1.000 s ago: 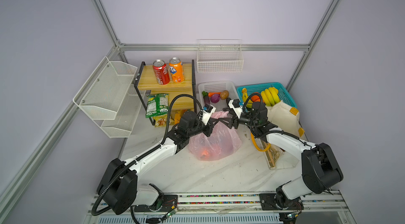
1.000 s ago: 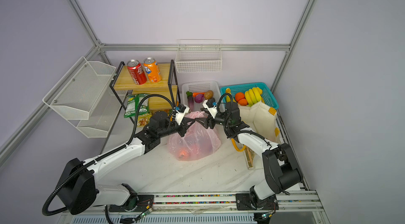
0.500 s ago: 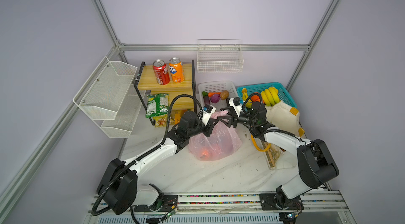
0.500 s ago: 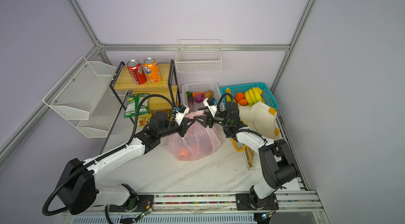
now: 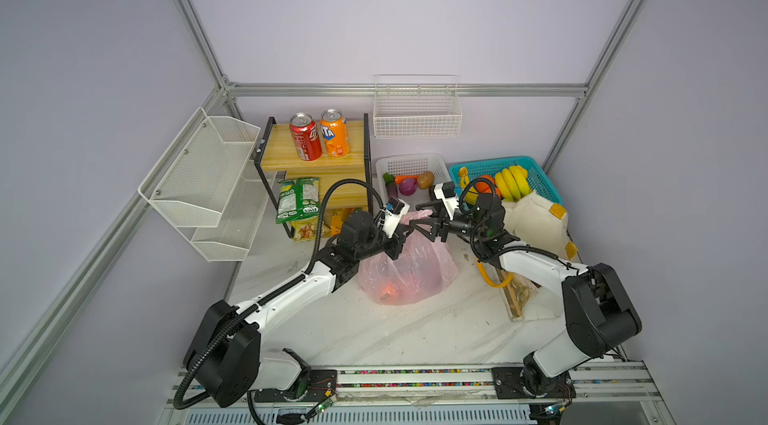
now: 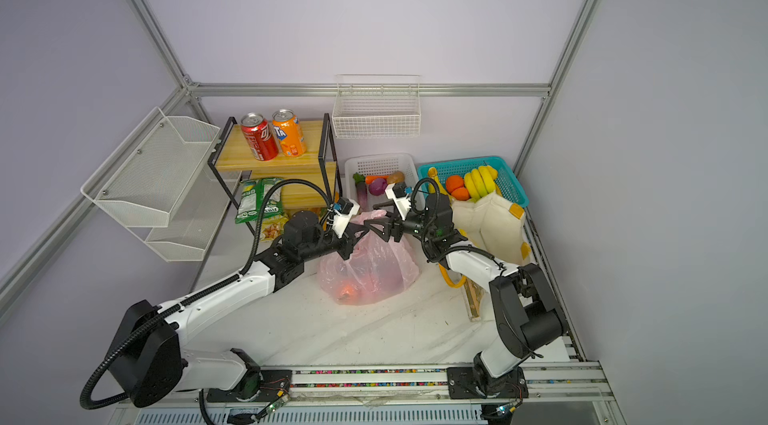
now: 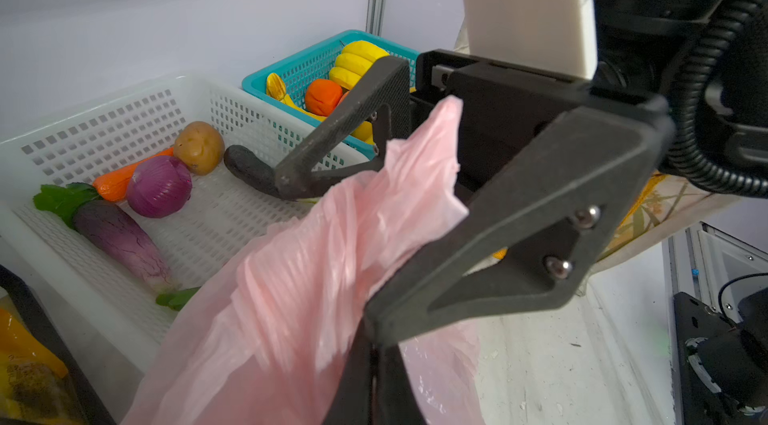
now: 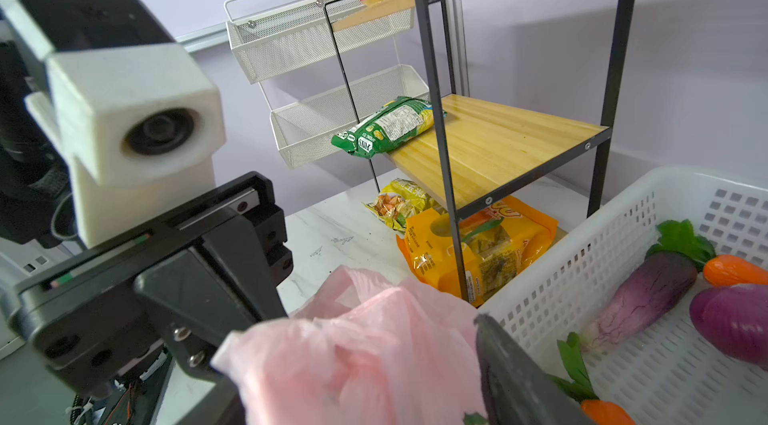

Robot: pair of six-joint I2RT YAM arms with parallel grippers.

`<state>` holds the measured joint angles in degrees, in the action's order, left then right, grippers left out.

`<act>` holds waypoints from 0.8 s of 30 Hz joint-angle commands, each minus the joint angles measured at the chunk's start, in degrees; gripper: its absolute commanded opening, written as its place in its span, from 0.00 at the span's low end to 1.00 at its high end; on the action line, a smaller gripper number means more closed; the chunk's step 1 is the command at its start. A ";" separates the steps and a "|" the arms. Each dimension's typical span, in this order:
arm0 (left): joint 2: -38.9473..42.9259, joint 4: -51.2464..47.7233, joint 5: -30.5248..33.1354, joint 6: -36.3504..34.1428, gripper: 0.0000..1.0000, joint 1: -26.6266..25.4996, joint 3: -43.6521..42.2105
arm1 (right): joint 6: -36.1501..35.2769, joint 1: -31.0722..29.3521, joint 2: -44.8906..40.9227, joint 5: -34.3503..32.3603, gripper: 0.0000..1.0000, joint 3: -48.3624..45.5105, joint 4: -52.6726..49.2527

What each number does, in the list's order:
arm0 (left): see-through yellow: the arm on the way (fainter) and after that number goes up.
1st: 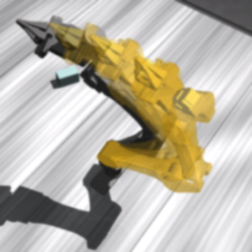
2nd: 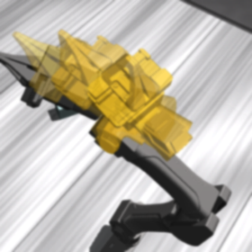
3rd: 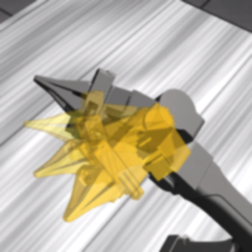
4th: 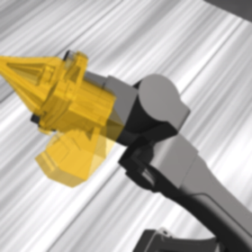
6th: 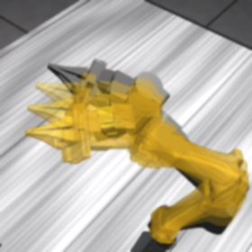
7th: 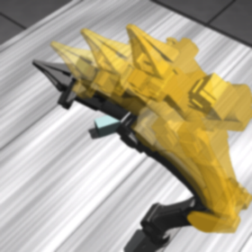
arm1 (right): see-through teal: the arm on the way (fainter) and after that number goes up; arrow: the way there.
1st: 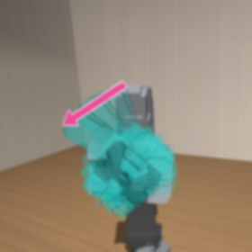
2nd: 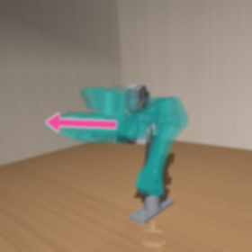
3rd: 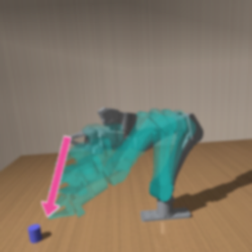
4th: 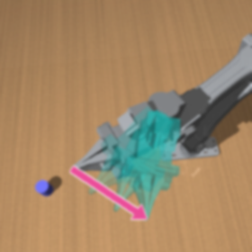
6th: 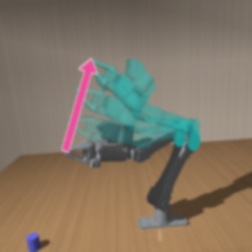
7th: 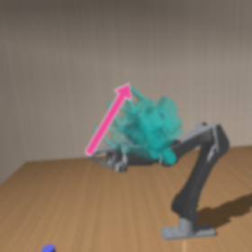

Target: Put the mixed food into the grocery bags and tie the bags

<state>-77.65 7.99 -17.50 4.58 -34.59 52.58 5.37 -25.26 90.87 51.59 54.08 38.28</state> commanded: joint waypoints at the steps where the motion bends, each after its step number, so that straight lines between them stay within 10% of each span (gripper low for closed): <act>1: 0.59 1.16 0.78 -2.03 0.04 -0.38 -1.60 | 3.00 -0.75 0.95 -1.35 0.68 1.90 2.82; 9: 0.17 0.66 1.52 -3.43 0.05 -0.83 -1.60 | 5.48 -1.86 2.08 -1.58 0.60 2.29 3.53; 15: -0.30 -0.79 2.50 -4.53 0.06 -1.08 -1.00 | 2.95 -2.31 2.39 -1.91 0.34 2.85 1.08; 24: 2.52 -7.31 0.09 -5.40 0.40 -1.35 0.05 | -5.69 -2.17 0.58 -2.43 0.07 4.26 -5.45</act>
<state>-77.73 3.46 -15.77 -0.05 -35.70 52.58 4.01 -27.38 93.10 49.52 56.80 35.05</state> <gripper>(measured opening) 0.375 0.088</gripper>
